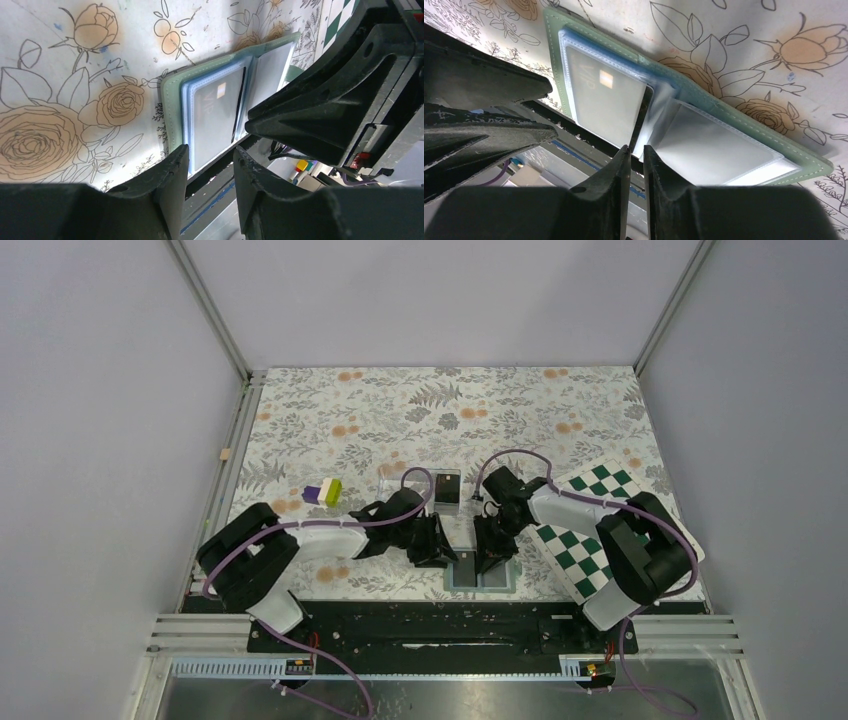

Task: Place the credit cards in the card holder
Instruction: Insert the credit card into the card holder.

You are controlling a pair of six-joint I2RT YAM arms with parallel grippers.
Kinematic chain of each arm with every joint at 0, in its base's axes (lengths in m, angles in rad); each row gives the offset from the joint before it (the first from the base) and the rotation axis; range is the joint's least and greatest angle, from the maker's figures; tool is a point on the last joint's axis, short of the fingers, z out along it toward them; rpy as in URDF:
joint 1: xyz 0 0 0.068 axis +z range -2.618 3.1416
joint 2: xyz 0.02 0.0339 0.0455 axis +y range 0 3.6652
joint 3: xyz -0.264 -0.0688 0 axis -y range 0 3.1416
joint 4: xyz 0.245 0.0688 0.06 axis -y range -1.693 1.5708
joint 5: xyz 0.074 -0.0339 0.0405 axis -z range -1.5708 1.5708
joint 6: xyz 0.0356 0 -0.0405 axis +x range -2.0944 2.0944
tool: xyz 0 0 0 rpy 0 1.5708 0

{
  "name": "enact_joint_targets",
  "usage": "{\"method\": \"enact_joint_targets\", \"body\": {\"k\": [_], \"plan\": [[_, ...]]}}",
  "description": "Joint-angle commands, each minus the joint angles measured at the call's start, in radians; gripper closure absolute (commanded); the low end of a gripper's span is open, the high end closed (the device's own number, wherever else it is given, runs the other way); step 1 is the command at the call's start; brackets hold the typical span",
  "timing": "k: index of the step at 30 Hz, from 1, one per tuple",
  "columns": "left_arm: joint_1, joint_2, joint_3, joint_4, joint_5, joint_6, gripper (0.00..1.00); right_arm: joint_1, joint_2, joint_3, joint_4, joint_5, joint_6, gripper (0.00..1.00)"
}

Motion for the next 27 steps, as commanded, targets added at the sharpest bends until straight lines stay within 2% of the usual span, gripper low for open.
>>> {"method": "enact_joint_targets", "body": {"k": [1, 8, 11, 17, 23, 27], "plan": [[-0.002, 0.019, 0.047, 0.011, -0.007, 0.028, 0.62, 0.007, 0.017, -0.004, 0.011, -0.002, -0.009, 0.79], [-0.008, 0.055, 0.061, 0.044, 0.017, 0.022, 0.72, 0.008, 0.035, -0.006, 0.015, -0.010, -0.013, 0.86], [-0.013, 0.062, 0.068, 0.043, 0.015, 0.023, 0.72, 0.007, 0.035, -0.006, 0.017, -0.013, -0.010, 0.87], [-0.017, 0.054, 0.067, 0.048, 0.012, 0.022, 0.72, 0.008, 0.041, -0.005, 0.023, -0.016, -0.009, 0.87], [-0.018, 0.029, 0.109, -0.141, -0.090, 0.083, 0.62, 0.008, 0.056, -0.010, 0.029, -0.010, -0.008, 0.92], [-0.019, 0.063, 0.112, -0.111, -0.062, 0.077, 0.62, 0.007, 0.063, -0.013, 0.033, -0.011, -0.005, 0.96]]}}
